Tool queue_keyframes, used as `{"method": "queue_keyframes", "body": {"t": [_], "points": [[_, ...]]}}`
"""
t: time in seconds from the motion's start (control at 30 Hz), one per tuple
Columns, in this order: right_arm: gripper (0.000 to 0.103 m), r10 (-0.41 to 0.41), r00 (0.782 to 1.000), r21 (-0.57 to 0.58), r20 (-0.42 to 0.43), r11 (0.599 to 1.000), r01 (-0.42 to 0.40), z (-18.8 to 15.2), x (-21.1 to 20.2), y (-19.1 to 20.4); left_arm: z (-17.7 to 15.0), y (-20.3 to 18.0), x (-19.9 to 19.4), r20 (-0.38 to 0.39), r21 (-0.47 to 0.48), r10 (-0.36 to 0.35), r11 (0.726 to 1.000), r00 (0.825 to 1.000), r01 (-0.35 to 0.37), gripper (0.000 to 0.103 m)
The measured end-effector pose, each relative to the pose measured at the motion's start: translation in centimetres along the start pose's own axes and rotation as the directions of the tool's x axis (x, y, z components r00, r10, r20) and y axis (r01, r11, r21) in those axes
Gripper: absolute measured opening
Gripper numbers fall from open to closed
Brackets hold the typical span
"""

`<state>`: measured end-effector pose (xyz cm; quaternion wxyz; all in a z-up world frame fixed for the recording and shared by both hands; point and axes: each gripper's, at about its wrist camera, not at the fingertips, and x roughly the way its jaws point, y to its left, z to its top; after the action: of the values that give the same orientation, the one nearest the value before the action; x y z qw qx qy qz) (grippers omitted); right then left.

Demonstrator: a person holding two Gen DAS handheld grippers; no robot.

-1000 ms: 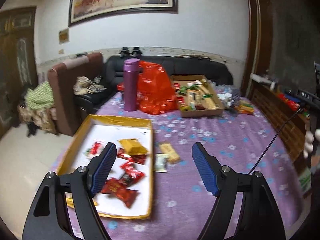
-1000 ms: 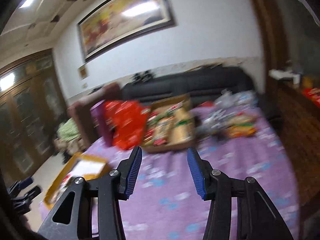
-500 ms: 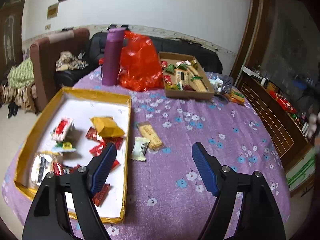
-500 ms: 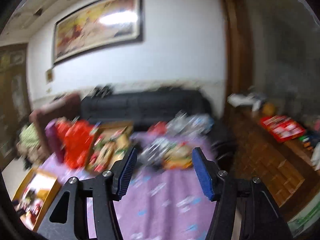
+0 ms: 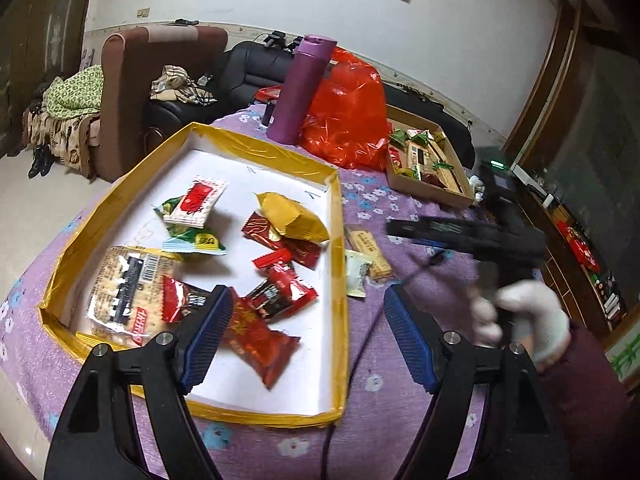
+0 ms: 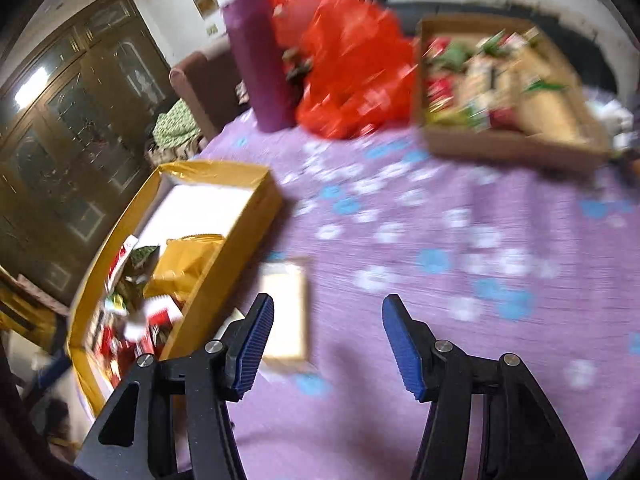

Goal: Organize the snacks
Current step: 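Grasp the cream biscuit packet on the cloth with the right tool, then grasp a small white snack packet with the left tool while the right tool holds the biscuit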

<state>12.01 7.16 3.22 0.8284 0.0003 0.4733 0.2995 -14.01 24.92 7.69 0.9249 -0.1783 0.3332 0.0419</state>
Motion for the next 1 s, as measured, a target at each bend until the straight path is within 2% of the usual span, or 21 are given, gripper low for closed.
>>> {"method": "queue_keyframes", "body": {"t": [0.1,0.2,0.23,0.27,0.37,0.4,0.47,0.5,0.53,0.57,0.6,0.67,0.73,0.77,0.83,1.0], "points": [[0.058,-0.049,0.998,-0.035,-0.032,0.998,0.048,0.8,2.7,2.0,0.0,0.6,0.1,-0.002,-0.004,-0.012,1.000,1.000,0.012,0.078],[0.056,-0.141,0.987,-0.116,-0.071,0.984,0.132,0.4,4.3,3.5,0.1,1.0,0.5,-0.008,-0.004,-0.026,1.000,1.000,0.026,0.078],[0.049,-0.179,0.982,-0.158,-0.063,0.973,0.168,0.0,4.3,4.0,0.1,1.2,0.5,-0.009,-0.004,-0.028,1.000,1.000,0.028,0.078],[0.035,-0.226,0.972,-0.193,-0.063,0.958,0.211,-0.3,4.0,4.1,0.1,1.3,0.6,-0.009,-0.006,-0.030,1.000,0.999,0.030,0.078],[0.035,-0.292,0.953,-0.185,-0.079,0.944,0.274,-1.4,2.5,2.2,0.1,1.9,0.5,-0.005,-0.016,-0.040,0.999,0.999,0.040,0.078],[0.035,-0.321,0.944,-0.174,-0.080,0.937,0.304,-1.7,1.9,1.3,0.2,2.1,0.4,-0.004,-0.019,-0.042,0.999,0.999,0.042,0.078],[0.041,-0.422,0.903,-0.131,-0.084,0.903,0.409,-2.3,0.5,-1.0,0.2,2.3,0.3,-0.002,-0.026,-0.048,0.998,0.999,0.048,0.078],[0.041,-0.479,0.875,-0.107,-0.070,0.876,0.471,-2.6,-0.4,-1.9,0.2,2.4,0.2,0.001,-0.028,-0.050,0.998,0.999,0.051,0.078],[0.042,-0.498,0.866,-0.092,-0.040,0.865,0.493,-2.8,-1.3,-2.1,0.2,2.4,0.1,0.004,-0.030,-0.051,0.998,0.999,0.051,0.078],[0.043,-0.488,0.873,-0.085,-0.017,0.870,0.485,-2.7,-1.8,-1.8,0.2,2.4,0.1,0.006,-0.030,-0.051,0.998,0.999,0.051,0.078],[0.043,-0.455,0.891,-0.083,0.003,0.887,0.453,-2.7,-2.3,-1.4,0.2,2.4,0.1,0.008,-0.030,-0.050,0.998,0.999,0.050,0.078],[0.043,-0.299,0.954,-0.086,0.015,0.950,0.300,-2.6,-2.7,0.6,0.2,2.3,0.2,0.004,-0.031,-0.049,0.998,0.999,0.049,0.078],[0.043,-0.179,0.984,-0.082,-0.019,0.981,0.177,-2.2,-1.7,2.1,0.1,2.1,0.0,0.002,-0.027,-0.045,0.999,0.999,0.045,0.078],[0.043,-0.126,0.991,-0.077,-0.039,0.989,0.123,-2.2,-0.9,3.2,0.1,2.0,-0.1,0.002,-0.026,-0.044,0.999,0.999,0.044,0.078],[0.041,-0.092,0.995,-0.089,-0.049,0.992,0.087,-2.1,0.4,4.9,0.1,2.0,-0.2,0.001,-0.022,-0.041,0.999,0.999,0.041,0.078],[0.038,-0.103,0.991,-0.135,-0.087,0.987,0.090,-3.2,2.6,7.0,0.2,2.3,-0.5,0.001,-0.025,-0.039,0.999,0.999,0.039,0.078]]}}
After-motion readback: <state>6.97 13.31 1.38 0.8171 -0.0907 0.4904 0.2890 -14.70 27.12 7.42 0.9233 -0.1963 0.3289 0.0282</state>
